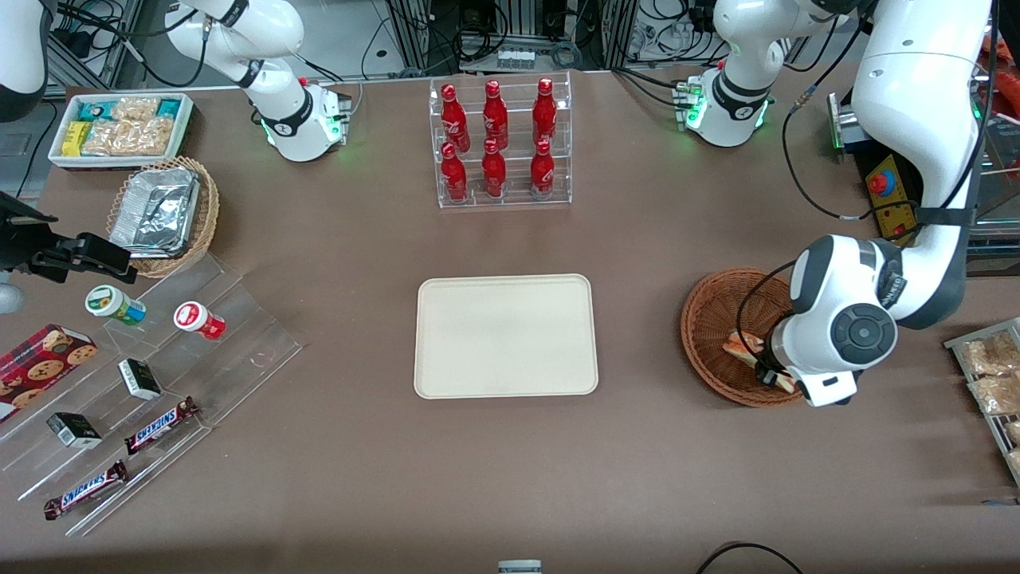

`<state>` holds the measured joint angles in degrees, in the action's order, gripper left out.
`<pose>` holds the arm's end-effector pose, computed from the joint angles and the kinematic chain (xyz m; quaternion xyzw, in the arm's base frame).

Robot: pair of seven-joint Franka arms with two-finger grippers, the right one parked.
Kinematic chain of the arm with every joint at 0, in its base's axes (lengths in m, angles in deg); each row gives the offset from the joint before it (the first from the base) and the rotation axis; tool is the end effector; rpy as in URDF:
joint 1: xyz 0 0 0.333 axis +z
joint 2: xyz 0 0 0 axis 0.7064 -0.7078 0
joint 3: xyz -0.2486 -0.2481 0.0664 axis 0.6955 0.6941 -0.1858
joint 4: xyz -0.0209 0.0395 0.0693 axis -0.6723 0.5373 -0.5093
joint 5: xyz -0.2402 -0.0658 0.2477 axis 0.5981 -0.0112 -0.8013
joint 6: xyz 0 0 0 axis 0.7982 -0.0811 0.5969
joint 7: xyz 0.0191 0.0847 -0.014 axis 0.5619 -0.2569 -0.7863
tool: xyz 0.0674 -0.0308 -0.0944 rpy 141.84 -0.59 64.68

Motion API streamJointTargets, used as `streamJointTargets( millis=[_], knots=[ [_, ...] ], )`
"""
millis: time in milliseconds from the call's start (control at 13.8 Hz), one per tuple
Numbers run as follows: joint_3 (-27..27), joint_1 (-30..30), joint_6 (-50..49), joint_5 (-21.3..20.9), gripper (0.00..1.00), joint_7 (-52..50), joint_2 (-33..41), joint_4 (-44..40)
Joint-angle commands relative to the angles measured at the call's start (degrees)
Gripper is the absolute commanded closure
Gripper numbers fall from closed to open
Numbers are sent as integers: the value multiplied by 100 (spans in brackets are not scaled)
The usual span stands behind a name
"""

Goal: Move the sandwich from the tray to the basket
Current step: 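Lift the sandwich and carry it over the wicker basket, then lower the sandwich into the basket and open the left gripper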

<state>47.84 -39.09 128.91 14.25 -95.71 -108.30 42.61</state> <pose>0.6208 -0.0782 0.3353 -0.8468 -0.5213 0.0488 0.0936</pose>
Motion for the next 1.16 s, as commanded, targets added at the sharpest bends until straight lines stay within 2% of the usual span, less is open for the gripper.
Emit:
streamJointTargets(
  millis=[0,364,436,509,727,1091],
  knots=[
    [43,100,596,-64,100,-44,712,1083],
    [43,92,930,-64,100,-79,828,1602],
    [43,109,1019,-55,42,-79,836,1647],
    [52,144,1019,-47,0,-79,862,1647],
    [70,145,591,-12,0,-62,959,1411],
    [114,101,-858,85,0,130,1073,375]
  ],
)
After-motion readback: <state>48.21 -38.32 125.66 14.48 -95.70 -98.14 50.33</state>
